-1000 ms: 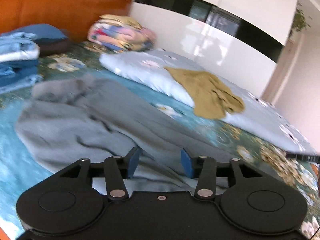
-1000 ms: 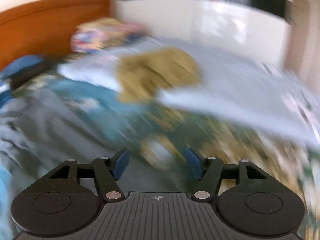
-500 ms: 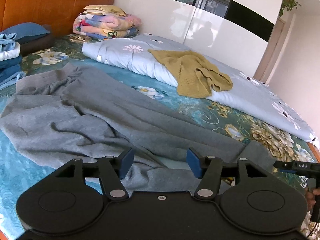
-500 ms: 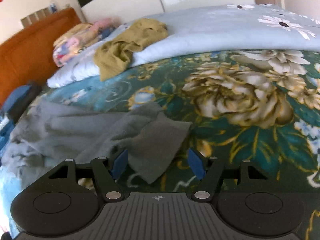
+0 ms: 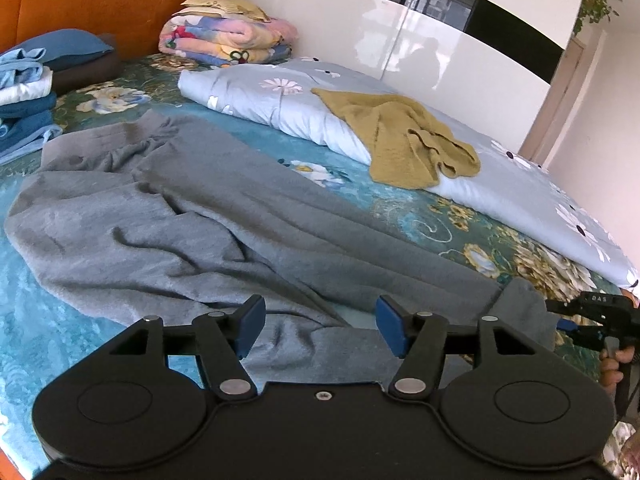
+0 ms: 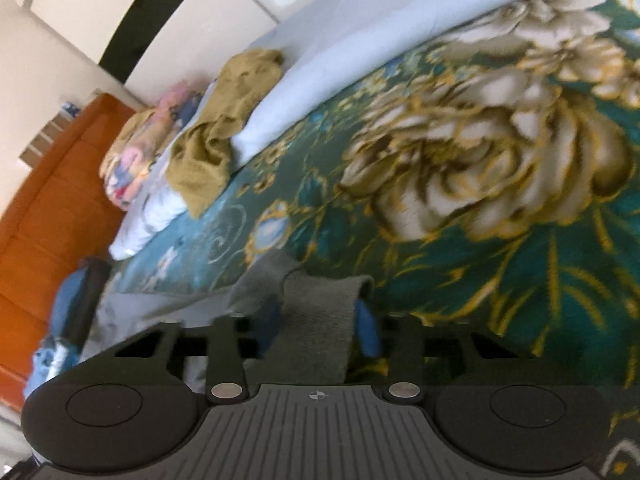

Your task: Fold clothes

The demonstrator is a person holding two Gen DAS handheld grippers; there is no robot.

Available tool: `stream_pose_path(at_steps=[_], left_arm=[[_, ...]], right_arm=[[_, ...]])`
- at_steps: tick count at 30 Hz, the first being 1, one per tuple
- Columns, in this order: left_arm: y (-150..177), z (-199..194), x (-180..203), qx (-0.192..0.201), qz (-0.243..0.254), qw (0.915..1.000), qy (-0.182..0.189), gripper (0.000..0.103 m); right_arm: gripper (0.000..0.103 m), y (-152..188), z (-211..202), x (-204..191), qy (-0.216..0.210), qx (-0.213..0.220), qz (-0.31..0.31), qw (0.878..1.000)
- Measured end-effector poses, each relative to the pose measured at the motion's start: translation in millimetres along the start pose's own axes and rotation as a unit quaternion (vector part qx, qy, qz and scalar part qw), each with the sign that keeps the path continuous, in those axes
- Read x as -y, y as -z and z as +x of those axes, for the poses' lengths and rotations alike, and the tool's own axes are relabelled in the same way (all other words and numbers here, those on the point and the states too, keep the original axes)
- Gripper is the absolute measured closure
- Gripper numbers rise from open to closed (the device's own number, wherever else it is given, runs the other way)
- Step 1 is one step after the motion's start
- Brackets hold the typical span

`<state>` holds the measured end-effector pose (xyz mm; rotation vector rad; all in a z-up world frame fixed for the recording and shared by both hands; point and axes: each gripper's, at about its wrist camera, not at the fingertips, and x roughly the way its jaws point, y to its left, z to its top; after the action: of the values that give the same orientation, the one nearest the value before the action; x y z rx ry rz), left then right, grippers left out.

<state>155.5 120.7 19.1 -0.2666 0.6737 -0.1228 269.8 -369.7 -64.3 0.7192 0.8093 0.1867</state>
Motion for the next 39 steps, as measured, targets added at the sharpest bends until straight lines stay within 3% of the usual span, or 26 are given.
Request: stream_pose_path(at_steps=[1, 2, 19, 21, 23, 32, 34, 39], left_arm=[[0.1, 0.4, -0.9, -0.001, -0.002, 1.0000, -0.001, 0.044], [0.3, 0.8, -1.6, -0.001, -0.004, 1.0000, -0.001, 0.044], [4.7, 6.1, -1.4, -0.007, -0.003, 1.0000, -0.001, 0.044], [5.4, 6.4, -3.8, -0.008, -0.007, 0.9999, -0.004, 0.044], [5.7, 6.9, -6.4, -0.009, -0.010, 0.9999, -0.007, 0.043], [4.9, 9.1, -15.0, -0.009, -0.019, 0.9997, -0.011, 0.043], [5.1, 10.1, -17.3, -0.011, -0.020, 0.9997, -0.011, 0.043], [5.8, 12.4, -23.4, -0.014, -0.025, 0.9995, -0.015, 0.043]], right_arm=[[0.088, 1.1, -1.4, -1.4, -0.010, 0.000, -0.002, 1.000], [0.089, 1.8, -2.9, -1.8, -0.020, 0.000, 0.001, 1.000], [0.089, -1.5, 25.7, 8.6, -0.061, -0.021, 0.058, 0.996], [0.098, -3.0, 24.5, 0.8, -0.055, -0.015, 0.046, 0.997], [0.099, -7.2, 17.9, -7.9, -0.049, 0.001, 0.033, 0.998], [0.101, -51.1, -50.5, -25.6, -0.013, 0.162, -0.005, 0.987], [0.101, -57.3, -49.4, -24.2, 0.004, 0.167, -0.009, 0.986], [0.101, -59.4, -16.7, -4.1, 0.065, 0.120, 0.012, 0.991]])
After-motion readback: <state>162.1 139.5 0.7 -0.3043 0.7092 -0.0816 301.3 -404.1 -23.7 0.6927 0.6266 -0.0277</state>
